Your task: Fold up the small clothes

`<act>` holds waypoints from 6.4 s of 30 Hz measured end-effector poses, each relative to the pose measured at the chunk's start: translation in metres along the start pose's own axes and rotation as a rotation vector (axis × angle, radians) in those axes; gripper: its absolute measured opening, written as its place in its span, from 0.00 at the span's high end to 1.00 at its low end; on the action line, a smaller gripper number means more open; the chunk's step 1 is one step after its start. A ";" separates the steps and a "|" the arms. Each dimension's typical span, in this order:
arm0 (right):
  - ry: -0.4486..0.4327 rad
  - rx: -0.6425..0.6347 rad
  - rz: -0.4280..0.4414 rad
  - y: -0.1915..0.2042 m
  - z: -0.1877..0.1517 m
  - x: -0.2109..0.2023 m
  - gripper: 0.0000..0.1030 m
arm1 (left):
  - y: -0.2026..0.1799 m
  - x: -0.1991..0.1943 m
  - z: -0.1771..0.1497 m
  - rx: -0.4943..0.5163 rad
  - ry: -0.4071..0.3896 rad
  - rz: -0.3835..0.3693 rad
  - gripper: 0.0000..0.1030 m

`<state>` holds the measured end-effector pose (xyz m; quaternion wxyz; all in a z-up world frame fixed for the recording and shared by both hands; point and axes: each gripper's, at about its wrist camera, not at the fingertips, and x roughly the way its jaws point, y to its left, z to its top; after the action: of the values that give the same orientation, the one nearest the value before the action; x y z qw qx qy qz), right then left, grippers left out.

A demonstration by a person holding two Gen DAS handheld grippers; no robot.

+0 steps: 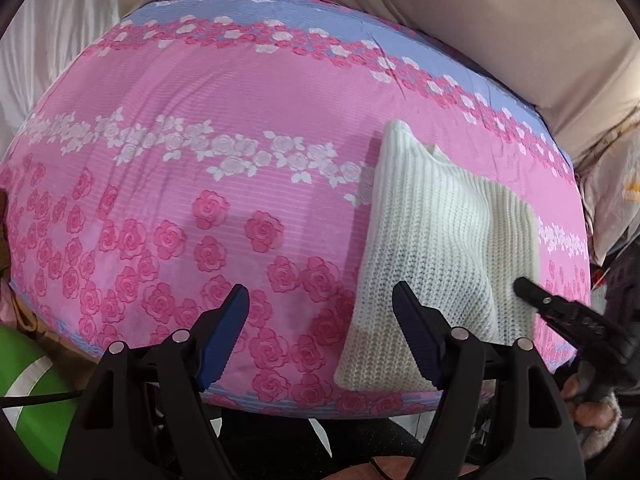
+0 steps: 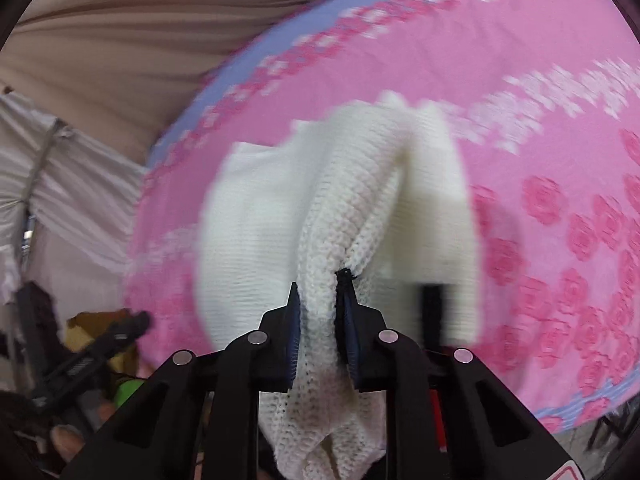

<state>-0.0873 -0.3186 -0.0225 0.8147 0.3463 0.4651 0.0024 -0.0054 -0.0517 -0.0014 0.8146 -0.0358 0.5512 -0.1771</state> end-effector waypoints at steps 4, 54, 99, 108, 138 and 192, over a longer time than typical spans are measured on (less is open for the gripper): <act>0.078 -0.104 0.167 0.079 0.017 0.034 0.83 | 0.041 -0.013 0.002 -0.112 -0.041 0.018 0.30; -0.044 0.102 0.001 -0.056 -0.044 -0.065 0.80 | -0.067 0.025 0.008 0.102 0.094 -0.091 0.26; -0.013 0.130 -0.219 -0.077 -0.018 -0.027 0.38 | -0.069 0.068 0.010 0.042 0.165 -0.237 0.25; 0.037 0.274 -0.034 -0.107 -0.037 0.008 0.26 | -0.052 0.114 -0.008 -0.104 0.276 -0.333 0.16; -0.022 -0.025 -0.126 0.084 0.001 0.095 0.80 | 0.114 0.011 0.092 -0.018 -0.021 0.025 0.38; -0.329 -0.303 -0.399 0.181 -0.101 0.067 0.21 | 0.081 -0.010 0.021 0.221 -0.282 0.210 0.22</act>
<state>-0.0688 -0.1021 -0.0034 0.9060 0.1182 0.3799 -0.1443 0.0301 0.0242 -0.0047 0.8967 0.0870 0.4096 -0.1438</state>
